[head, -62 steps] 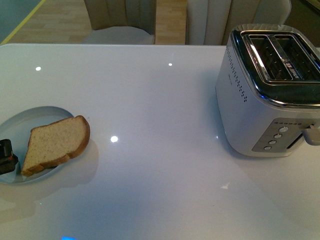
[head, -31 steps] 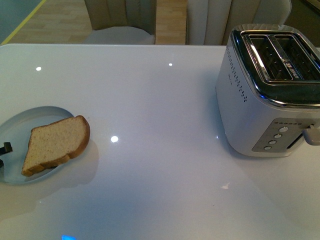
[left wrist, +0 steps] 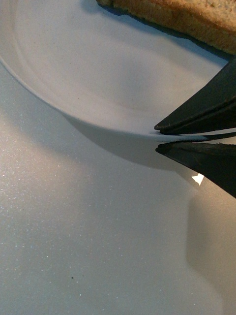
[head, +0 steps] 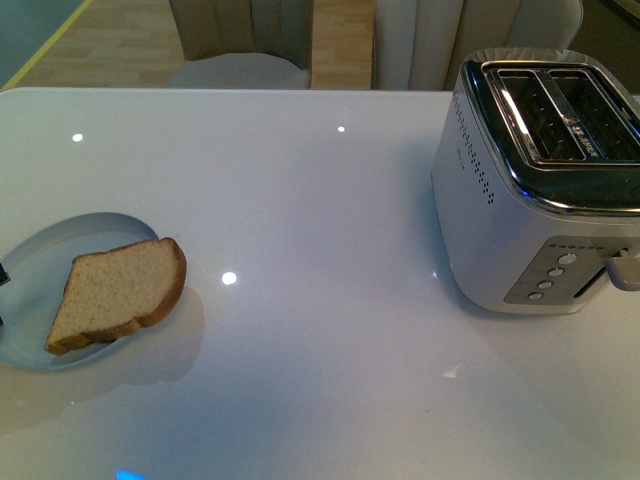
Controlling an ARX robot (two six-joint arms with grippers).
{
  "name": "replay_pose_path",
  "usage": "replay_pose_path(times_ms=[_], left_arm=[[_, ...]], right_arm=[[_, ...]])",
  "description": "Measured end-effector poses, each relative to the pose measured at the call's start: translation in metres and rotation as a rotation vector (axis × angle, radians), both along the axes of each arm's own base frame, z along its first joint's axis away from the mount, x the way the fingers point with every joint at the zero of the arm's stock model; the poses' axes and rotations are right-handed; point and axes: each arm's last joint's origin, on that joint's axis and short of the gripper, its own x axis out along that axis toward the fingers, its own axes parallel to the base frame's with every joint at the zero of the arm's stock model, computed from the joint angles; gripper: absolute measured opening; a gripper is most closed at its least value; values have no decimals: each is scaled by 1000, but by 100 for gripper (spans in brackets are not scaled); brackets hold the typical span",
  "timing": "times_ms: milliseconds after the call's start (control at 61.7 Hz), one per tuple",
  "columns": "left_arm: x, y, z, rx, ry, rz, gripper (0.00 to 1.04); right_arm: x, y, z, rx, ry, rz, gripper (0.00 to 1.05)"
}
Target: Left arm holds plate, right arm toasts bread
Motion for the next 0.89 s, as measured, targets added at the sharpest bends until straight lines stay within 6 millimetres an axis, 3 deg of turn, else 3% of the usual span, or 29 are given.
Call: replay_pose_path(times_ms=[243, 600, 762, 892], left_arm=[[-7, 6, 21, -71, 12, 67, 3], [-12, 10, 120, -107, -126, 153, 3], [-23, -2, 163, -143, -174, 163, 3], [-37, -25, 205, -206, -253, 162, 3]], right_arm=[[0, 0, 0, 0, 0, 0, 96], [0, 0, 0, 0, 0, 0, 96], [0, 0, 0, 0, 0, 0, 96], [0, 0, 0, 0, 0, 0, 96]])
